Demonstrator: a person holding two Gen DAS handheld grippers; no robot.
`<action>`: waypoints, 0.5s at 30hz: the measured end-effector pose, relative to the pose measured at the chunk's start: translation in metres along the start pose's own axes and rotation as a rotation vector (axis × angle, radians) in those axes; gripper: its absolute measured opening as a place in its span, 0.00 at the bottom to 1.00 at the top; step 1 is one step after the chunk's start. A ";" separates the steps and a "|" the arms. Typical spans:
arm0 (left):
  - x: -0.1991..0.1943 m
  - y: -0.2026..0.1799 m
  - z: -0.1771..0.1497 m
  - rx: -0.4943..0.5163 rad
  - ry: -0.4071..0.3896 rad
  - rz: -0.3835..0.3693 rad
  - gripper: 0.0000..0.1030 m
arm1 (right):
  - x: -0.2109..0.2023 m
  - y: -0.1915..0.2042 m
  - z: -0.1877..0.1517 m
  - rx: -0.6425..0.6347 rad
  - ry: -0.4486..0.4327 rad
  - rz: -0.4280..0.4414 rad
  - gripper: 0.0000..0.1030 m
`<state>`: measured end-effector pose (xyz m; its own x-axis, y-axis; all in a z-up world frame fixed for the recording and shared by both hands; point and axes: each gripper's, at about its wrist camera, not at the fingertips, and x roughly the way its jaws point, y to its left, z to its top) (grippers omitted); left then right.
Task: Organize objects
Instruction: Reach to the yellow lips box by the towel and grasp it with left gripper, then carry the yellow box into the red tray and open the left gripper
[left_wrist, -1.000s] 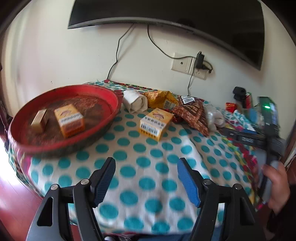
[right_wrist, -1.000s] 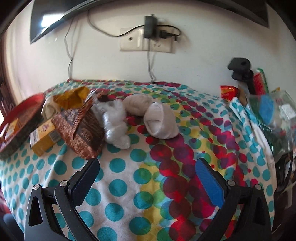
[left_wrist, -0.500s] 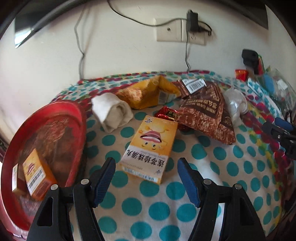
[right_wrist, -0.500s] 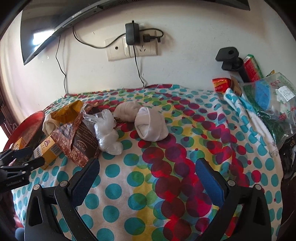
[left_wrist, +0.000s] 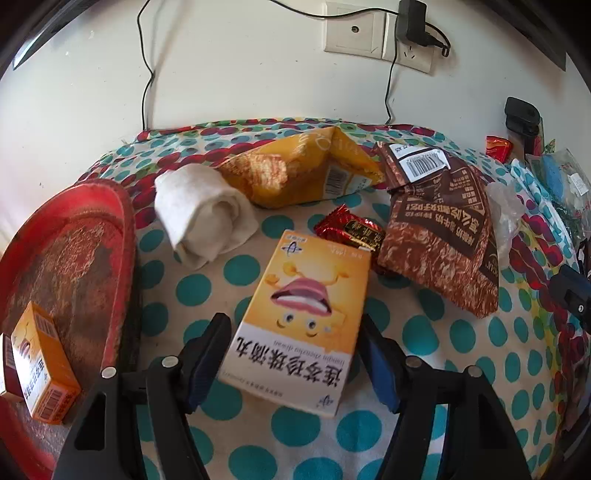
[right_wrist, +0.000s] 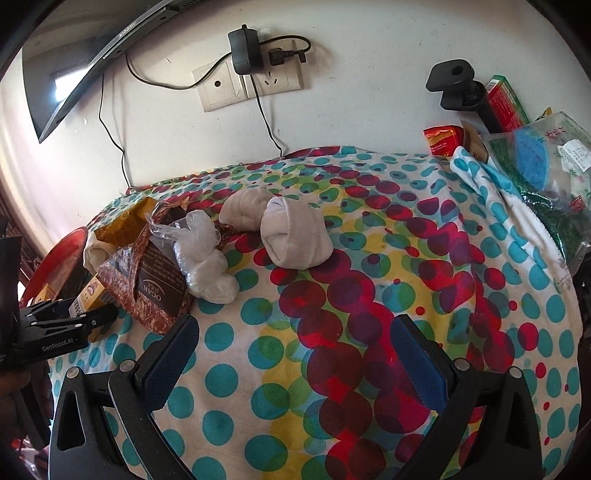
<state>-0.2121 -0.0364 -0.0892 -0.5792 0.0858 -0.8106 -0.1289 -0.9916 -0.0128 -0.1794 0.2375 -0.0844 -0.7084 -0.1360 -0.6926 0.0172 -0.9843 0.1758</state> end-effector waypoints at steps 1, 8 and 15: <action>0.000 -0.002 0.001 0.004 -0.002 -0.003 0.56 | 0.000 0.000 0.000 -0.002 0.001 0.001 1.00; -0.013 -0.014 -0.004 0.042 -0.052 0.029 0.51 | 0.001 0.001 0.001 -0.002 0.010 0.014 1.00; -0.038 -0.015 -0.019 -0.017 -0.087 0.062 0.51 | 0.004 -0.002 0.002 0.014 0.029 0.035 1.00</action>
<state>-0.1731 -0.0265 -0.0696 -0.6536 0.0320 -0.7561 -0.0774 -0.9967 0.0247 -0.1835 0.2387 -0.0865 -0.6869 -0.1737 -0.7056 0.0319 -0.9773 0.2096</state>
